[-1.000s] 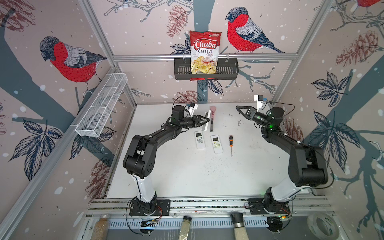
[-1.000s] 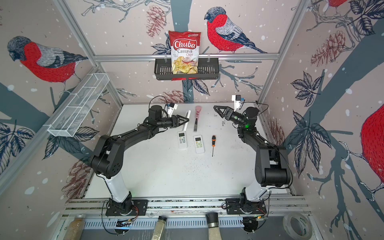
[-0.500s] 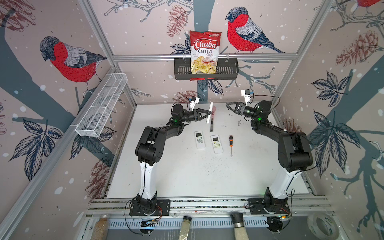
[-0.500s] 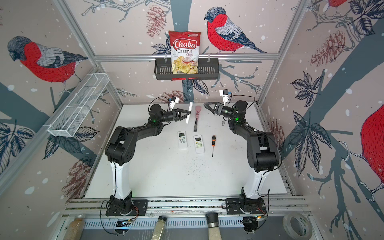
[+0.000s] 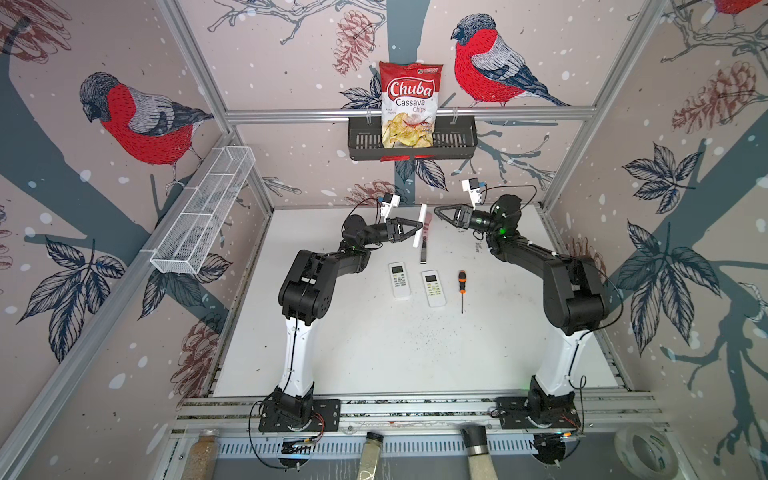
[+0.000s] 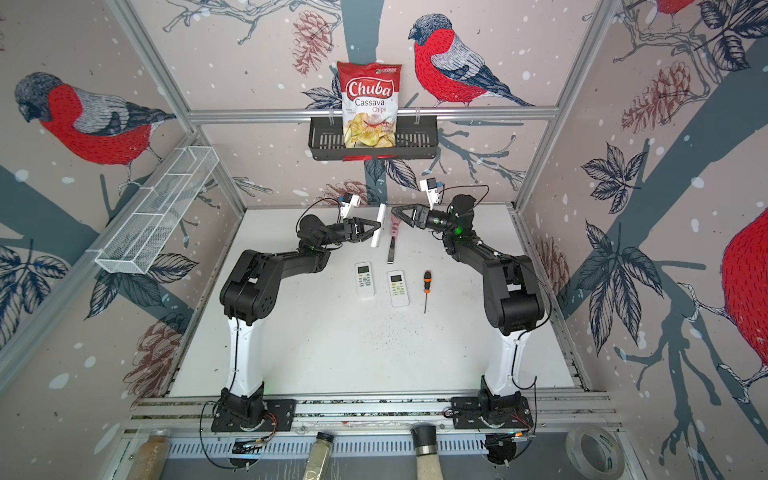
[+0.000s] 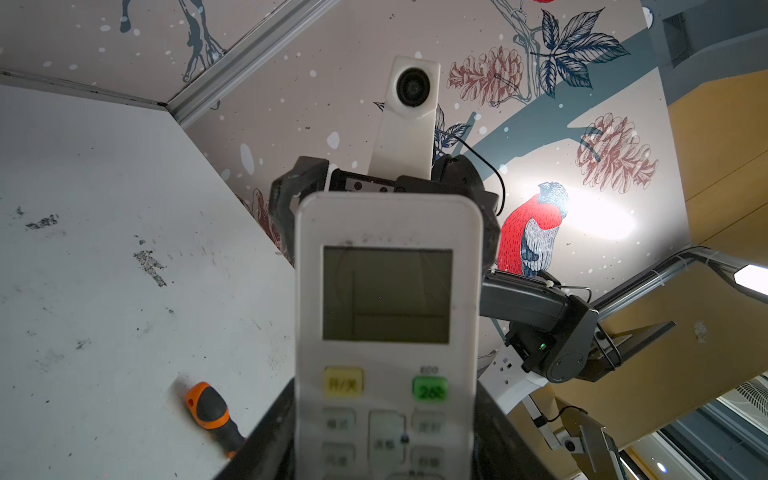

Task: Unload the batteries from the remote control
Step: 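Lift the remote with the left gripper toward the right gripper while the right gripper approaches, then close the right gripper on the remote's far end held by the left gripper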

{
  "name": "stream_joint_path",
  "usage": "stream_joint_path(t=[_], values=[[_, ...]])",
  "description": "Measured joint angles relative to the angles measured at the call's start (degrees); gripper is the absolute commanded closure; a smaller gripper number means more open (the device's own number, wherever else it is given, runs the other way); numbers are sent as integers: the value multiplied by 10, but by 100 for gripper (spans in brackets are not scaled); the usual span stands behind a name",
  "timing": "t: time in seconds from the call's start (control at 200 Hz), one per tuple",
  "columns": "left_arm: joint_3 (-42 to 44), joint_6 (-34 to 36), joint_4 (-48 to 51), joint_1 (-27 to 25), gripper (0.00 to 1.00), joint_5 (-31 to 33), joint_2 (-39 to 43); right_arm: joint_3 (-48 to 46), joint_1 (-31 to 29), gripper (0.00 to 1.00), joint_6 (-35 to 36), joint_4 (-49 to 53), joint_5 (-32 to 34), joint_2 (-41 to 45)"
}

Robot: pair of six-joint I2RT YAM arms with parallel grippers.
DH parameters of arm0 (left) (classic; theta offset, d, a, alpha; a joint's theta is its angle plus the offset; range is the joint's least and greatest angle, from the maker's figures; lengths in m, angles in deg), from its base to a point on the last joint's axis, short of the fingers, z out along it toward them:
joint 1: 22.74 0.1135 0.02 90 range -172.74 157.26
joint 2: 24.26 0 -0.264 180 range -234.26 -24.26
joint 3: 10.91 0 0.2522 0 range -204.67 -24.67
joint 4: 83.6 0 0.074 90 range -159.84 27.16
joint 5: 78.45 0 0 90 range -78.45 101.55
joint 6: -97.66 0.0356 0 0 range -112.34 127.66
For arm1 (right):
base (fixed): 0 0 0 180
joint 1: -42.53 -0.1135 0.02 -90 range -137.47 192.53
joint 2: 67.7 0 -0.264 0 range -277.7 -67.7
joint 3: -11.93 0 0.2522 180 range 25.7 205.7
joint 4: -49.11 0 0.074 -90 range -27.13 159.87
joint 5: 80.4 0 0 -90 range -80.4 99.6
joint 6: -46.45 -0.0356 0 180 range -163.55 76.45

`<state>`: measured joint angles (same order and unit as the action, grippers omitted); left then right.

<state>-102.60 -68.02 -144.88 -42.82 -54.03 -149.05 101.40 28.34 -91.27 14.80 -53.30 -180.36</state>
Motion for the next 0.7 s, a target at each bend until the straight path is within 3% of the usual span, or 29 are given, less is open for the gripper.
stream_joint_path(t=[0.355,0.7], values=[[3,25,21,-5,62,0,2,28,-25,7,11,32,15,-18],[7,24,20,-5,63,-2,0,40,-37,22,12,50,19,-26]])
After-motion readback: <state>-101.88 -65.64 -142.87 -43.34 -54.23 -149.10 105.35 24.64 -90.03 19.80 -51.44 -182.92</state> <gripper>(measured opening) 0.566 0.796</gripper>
